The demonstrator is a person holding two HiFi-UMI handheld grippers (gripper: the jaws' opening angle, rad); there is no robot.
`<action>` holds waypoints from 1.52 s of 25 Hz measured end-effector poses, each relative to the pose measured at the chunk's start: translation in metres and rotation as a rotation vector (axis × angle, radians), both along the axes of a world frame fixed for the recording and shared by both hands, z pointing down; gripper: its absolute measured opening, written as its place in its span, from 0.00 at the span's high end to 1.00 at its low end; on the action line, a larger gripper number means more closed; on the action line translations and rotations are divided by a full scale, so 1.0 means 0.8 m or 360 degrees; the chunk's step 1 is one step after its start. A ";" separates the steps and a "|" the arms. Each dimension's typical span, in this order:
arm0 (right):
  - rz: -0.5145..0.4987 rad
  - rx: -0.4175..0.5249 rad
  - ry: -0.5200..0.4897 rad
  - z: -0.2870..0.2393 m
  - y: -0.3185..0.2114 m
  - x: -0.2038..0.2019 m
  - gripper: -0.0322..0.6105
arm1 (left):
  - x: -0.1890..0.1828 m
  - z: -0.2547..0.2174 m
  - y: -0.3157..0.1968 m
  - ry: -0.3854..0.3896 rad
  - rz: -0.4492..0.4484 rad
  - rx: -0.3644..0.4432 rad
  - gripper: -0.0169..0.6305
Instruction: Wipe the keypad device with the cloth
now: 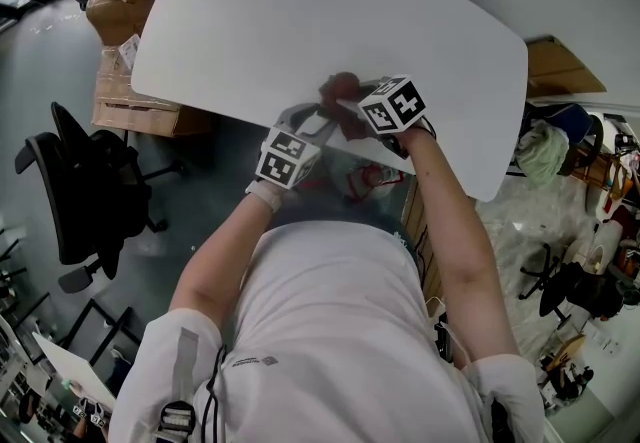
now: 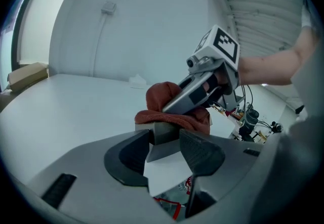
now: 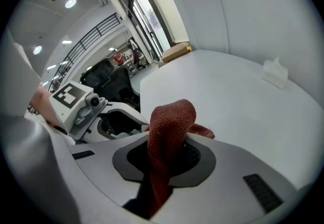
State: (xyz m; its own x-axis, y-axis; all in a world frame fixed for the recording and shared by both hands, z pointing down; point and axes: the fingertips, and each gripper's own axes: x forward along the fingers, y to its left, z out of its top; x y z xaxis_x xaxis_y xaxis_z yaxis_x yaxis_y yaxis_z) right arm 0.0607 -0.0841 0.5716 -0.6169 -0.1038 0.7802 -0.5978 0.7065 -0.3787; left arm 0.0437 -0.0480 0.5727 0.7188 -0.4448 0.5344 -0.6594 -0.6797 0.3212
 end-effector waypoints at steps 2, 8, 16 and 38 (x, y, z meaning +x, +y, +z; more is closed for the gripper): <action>0.0091 -0.0021 -0.0010 0.006 -0.012 -0.006 0.83 | -0.001 0.000 0.000 0.0004 -0.0002 0.0001 0.69; 0.0298 -0.0007 0.0196 0.039 -0.048 0.008 0.83 | -0.001 -0.001 0.000 0.0016 -0.0023 -0.0003 0.69; 0.0304 -0.0091 0.0283 0.064 -0.065 0.017 0.83 | -0.001 0.003 -0.001 0.0041 -0.0042 0.0002 0.69; 0.1284 0.0572 -0.0196 -0.097 -0.055 0.140 0.83 | -0.021 -0.053 -0.011 0.0158 0.0059 0.0051 0.72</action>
State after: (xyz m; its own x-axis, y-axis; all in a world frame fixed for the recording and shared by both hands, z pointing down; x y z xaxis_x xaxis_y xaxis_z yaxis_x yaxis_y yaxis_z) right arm 0.1724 -0.1281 0.4940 -0.3273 -0.7684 0.5500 -0.9343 0.1763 -0.3097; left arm 0.0268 -0.0568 0.5304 0.7838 -0.4325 0.4457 -0.5995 -0.7142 0.3612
